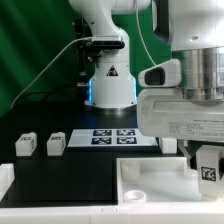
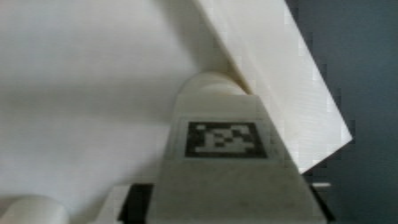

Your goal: Assemble one leg

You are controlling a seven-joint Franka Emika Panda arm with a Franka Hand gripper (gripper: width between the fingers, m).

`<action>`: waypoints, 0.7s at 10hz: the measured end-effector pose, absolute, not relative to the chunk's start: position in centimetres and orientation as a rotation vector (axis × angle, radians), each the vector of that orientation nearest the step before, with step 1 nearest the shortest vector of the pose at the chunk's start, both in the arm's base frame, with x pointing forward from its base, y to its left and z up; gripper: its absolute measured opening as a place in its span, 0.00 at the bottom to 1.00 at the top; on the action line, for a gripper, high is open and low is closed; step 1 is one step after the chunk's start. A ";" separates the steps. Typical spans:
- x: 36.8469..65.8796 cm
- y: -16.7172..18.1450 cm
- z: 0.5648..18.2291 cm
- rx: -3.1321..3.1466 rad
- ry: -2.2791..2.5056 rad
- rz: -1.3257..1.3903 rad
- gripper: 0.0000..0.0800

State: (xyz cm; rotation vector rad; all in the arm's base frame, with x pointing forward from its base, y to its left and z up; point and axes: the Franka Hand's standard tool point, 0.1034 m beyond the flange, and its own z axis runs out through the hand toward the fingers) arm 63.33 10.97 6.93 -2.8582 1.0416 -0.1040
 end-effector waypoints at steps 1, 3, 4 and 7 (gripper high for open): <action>63.3 11.1 6.8 -2.774 1.225 -0.087 0.37; 63.2 11.5 6.6 -2.497 1.666 -0.042 0.37; 63.2 11.6 6.6 -2.325 1.860 -0.018 0.37; 62.9 11.5 6.5 -1.964 2.145 -0.004 0.37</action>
Offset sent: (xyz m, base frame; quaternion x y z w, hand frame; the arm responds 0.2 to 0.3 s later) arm 0.0103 0.0148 -0.0075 0.0766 -0.0106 0.4017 0.9125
